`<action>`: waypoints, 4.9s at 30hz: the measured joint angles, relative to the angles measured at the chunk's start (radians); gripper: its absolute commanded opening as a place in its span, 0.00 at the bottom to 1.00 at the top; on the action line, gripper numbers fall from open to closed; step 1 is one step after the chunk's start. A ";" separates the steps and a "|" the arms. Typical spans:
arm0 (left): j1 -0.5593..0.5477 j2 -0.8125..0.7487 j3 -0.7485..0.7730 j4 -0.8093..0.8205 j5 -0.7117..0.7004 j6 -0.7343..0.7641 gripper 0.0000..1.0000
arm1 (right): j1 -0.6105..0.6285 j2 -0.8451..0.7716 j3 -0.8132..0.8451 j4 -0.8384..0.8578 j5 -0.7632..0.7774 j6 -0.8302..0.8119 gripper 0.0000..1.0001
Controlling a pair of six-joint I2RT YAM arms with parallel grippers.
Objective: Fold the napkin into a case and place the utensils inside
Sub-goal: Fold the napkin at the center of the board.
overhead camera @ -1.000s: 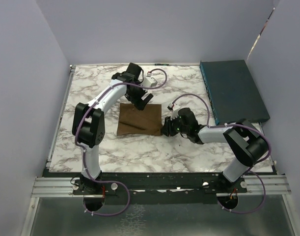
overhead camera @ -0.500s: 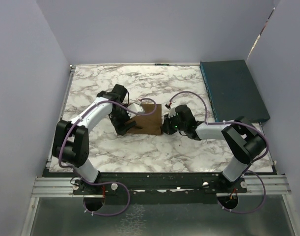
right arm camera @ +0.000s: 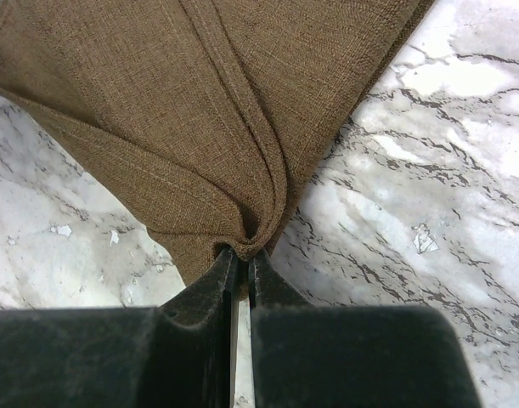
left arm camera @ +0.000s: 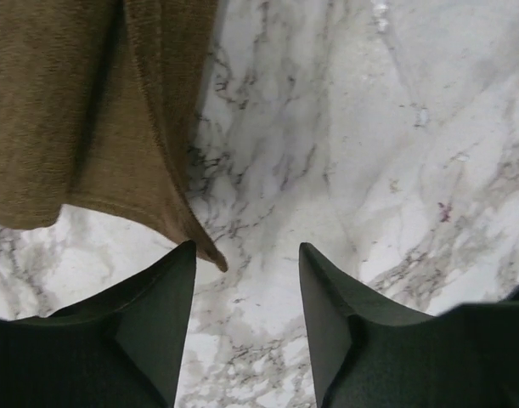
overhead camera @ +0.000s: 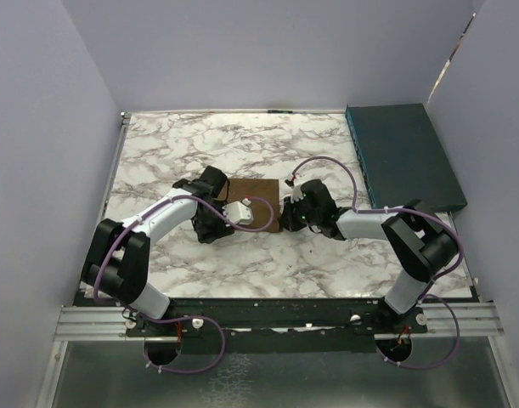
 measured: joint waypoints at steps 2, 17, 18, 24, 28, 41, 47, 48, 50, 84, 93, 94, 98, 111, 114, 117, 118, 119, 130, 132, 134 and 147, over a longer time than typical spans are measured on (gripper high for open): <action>-0.001 0.001 -0.005 0.027 -0.019 -0.002 0.41 | 0.000 0.000 0.000 -0.001 0.002 0.000 0.06; 0.000 0.081 0.016 0.160 -0.105 -0.042 0.00 | 0.000 0.000 0.000 -0.002 0.008 0.008 0.30; 0.000 0.089 0.024 0.159 -0.109 -0.047 0.00 | 0.000 0.000 0.000 -0.003 0.010 0.007 0.34; 0.000 0.102 0.073 0.159 -0.114 -0.070 0.00 | -0.001 -0.025 0.000 -0.031 0.014 0.005 0.51; 0.000 0.102 0.097 0.155 -0.114 -0.078 0.00 | -0.013 -0.074 0.017 -0.084 0.010 -0.010 0.59; 0.013 0.125 0.113 0.104 -0.106 -0.093 0.00 | -0.067 -0.105 0.192 -0.259 -0.007 -0.128 0.45; 0.042 0.141 0.168 0.087 -0.082 -0.105 0.00 | -0.084 0.026 0.357 -0.235 -0.083 -0.120 0.28; 0.046 0.144 0.174 0.084 -0.079 -0.108 0.00 | -0.083 0.070 0.394 -0.227 -0.105 -0.111 0.26; 0.051 0.152 0.180 0.080 -0.074 -0.114 0.00 | -0.079 0.160 0.459 -0.202 -0.147 -0.087 0.23; 0.093 0.342 0.412 -0.034 -0.021 -0.198 0.00 | -0.040 -0.025 0.168 -0.079 -0.461 -0.296 0.55; 0.095 0.365 0.457 -0.053 -0.017 -0.201 0.00 | -0.040 -0.022 0.113 -0.077 -0.466 -0.388 0.44; 0.096 0.369 0.463 -0.054 -0.014 -0.202 0.00 | -0.040 -0.014 0.114 -0.078 -0.467 -0.396 0.43; 0.100 0.380 0.474 -0.058 -0.013 -0.204 0.00 | -0.040 0.007 0.117 -0.081 -0.462 -0.414 0.37; 0.121 0.394 0.493 -0.074 0.000 -0.205 0.01 | -0.048 0.047 0.160 -0.072 -0.433 -0.421 0.01; 0.128 0.394 0.513 -0.087 0.006 -0.205 0.01 | -0.055 0.058 0.161 -0.070 -0.432 -0.420 0.01; 0.137 0.394 0.535 -0.100 0.014 -0.206 0.01 | -0.063 0.058 0.165 -0.062 -0.433 -0.420 0.07; 0.140 0.396 0.544 -0.105 0.019 -0.208 0.01 | -0.064 0.058 0.168 -0.059 -0.433 -0.420 0.18; 0.142 0.399 0.552 -0.109 0.023 -0.209 0.01 | -0.065 0.058 0.171 -0.057 -0.432 -0.418 0.30; 0.151 0.443 0.567 -0.121 0.032 -0.233 0.01 | -0.072 0.074 0.232 -0.032 -0.517 -0.385 0.53; 0.151 0.443 0.571 -0.123 0.035 -0.236 0.01 | -0.072 0.085 0.251 -0.031 -0.537 -0.385 0.54; 0.151 0.443 0.574 -0.123 0.038 -0.239 0.01 | -0.072 0.101 0.262 -0.031 -0.555 -0.385 0.55; 0.153 0.446 0.599 -0.134 0.055 -0.254 0.02 | -0.069 0.199 0.297 -0.061 -0.599 -0.378 0.20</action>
